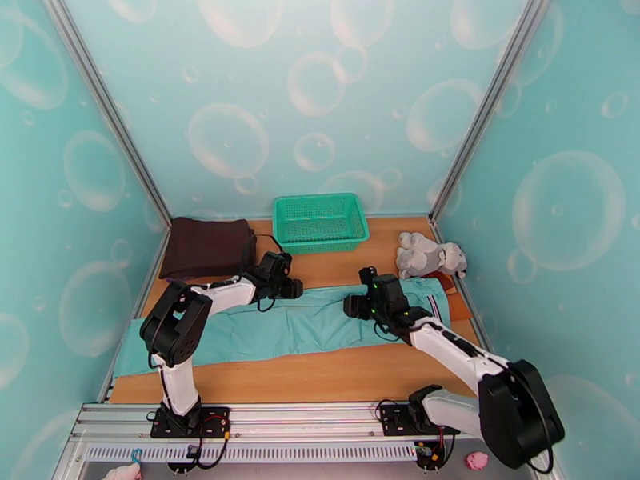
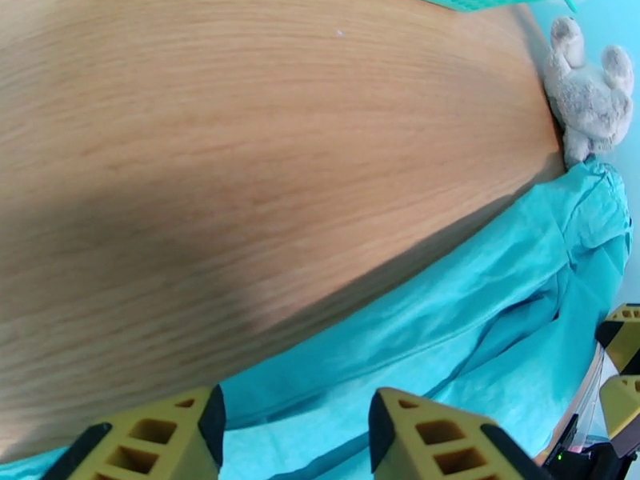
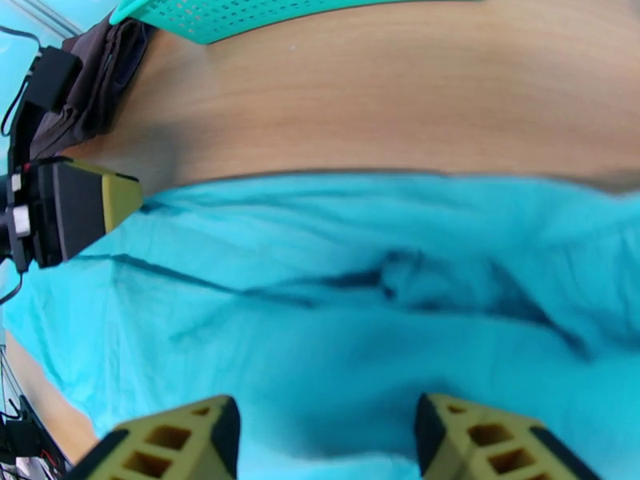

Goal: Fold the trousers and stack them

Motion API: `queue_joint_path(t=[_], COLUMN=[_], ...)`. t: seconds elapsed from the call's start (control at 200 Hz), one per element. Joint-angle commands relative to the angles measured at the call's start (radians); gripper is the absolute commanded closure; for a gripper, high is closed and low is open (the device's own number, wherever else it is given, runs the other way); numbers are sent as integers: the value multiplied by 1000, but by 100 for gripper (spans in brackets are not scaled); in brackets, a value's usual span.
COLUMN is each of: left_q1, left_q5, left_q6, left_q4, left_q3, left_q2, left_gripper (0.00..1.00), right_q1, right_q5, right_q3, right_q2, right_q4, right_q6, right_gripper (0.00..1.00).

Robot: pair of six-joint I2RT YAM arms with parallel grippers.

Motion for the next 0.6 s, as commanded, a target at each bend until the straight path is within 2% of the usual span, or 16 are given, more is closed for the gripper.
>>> queue_joint_path(t=[0.0,0.125,0.275,0.4,0.525,0.595], left_q1=[-76,-144,-146,-140,-116,-102], left_q5=[0,-181,-42,-15,-144,-258], left_q6=[-29,-51,-139,-237,-407,-517], left_q4=[1,-50,6,71,94,-17], left_q3=[-50,-108,-230,-351,-457,-465], left_q2=[-63,-167,-226,-223,-241,-242], left_gripper=[47,45,44,44,44,42], right_q1=[-7,10,7,23,52,72], right_q5=[36,81,30,5,38,50], right_q3=[-45,-61,-93,-119,-90,-64], right_q2=[-77,-133,-80,-35,5,11], right_q4=[-53,-104,-56,51,78,78], right_q6=[93,130,159,193,212,226], right_gripper=[37,34,32,32,31,29])
